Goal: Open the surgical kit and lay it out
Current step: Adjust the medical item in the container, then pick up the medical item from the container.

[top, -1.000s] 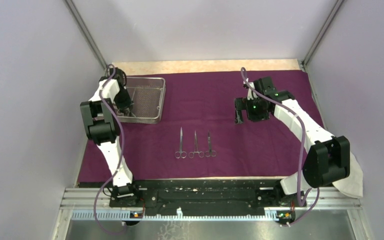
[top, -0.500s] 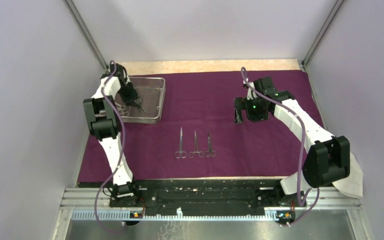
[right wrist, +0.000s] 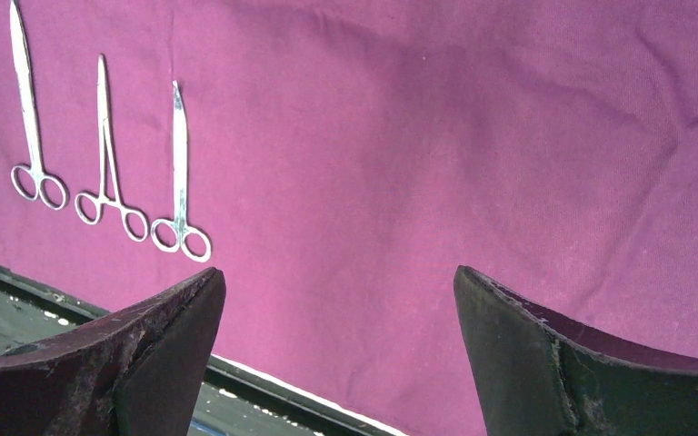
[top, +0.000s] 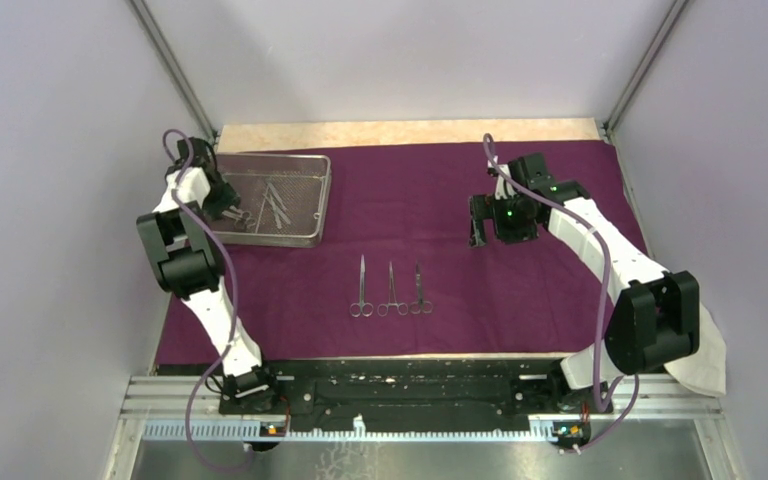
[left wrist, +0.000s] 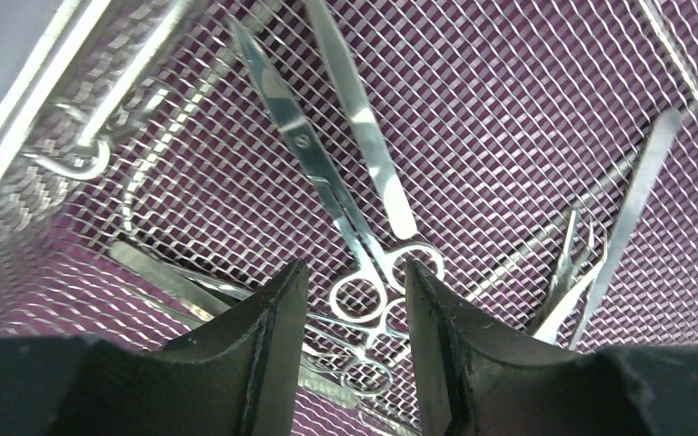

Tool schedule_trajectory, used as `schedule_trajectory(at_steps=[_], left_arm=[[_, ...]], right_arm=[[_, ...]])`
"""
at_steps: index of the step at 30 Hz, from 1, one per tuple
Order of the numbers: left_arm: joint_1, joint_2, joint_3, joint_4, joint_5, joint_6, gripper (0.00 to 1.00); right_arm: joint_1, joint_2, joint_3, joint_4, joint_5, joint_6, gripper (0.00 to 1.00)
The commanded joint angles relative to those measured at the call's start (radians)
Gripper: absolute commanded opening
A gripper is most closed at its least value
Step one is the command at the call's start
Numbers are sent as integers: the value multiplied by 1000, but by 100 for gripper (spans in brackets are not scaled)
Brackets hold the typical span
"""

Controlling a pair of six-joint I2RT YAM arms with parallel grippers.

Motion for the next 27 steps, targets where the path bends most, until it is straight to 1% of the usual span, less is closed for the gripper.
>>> schedule_trajectory(at_steps=[1,3,5,9,13,16,20,25,27], left_arm=[[1,-15,48,62,-85,-39,47],[4,17,94,10,-157,-64,40],[4,48,130,-21,-214,-87,35],[4,72,126,5,-226,-110,34],[5,93,129,27,-251,-149,29],[4,116,152,61,-222,-141,28],[6,161,199,33,-212,-155,28],[5,170,208,-5,-270,-196,28],[4,179,218,-29,-291,-209,31]], right_arm=[[-14,19,9,27,-7,5,96],[-18,20,9,25,-7,6,96],[-24,23,9,24,-7,7,96],[-33,31,13,26,-16,9,96],[-37,39,15,25,-21,11,96],[-40,40,12,25,-24,15,96],[-42,43,13,25,-30,18,95],[-44,45,15,25,-35,19,95],[-45,45,16,27,-39,19,95]])
